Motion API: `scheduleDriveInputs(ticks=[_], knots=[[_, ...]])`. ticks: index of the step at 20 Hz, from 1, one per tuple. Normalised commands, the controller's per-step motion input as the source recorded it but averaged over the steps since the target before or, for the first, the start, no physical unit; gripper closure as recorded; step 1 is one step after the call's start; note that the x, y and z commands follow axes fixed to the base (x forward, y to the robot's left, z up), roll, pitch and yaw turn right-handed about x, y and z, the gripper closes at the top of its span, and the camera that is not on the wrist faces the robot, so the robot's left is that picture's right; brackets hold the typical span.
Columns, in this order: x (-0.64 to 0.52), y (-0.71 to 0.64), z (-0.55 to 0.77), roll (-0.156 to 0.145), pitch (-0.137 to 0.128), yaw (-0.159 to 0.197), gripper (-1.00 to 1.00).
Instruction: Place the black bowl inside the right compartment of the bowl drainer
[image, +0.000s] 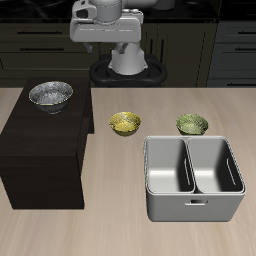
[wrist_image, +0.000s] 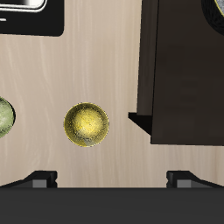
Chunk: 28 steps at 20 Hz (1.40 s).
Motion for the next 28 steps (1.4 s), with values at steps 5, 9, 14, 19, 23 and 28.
scheduleDriveInputs(ticks=[5,9,14,19,23,28], knots=[[0.12,-0.2,0.09,-0.016,0.0,-0.011,-1.0],[0.26,-0.39,0.14,-0.033,0.002,-0.012,-1.0],[0.18,-0.24,0.12,-0.025,-0.002,-0.018,-1.0],[0.34,-0.22,0.12,-0.042,-0.023,0.038,-1.0],[0.26,-0.1,0.01,0.01,0.019,-0.032,-1.0],[0.28,-0.12,0.03,-0.01,0.006,-0.011,-1.0]])
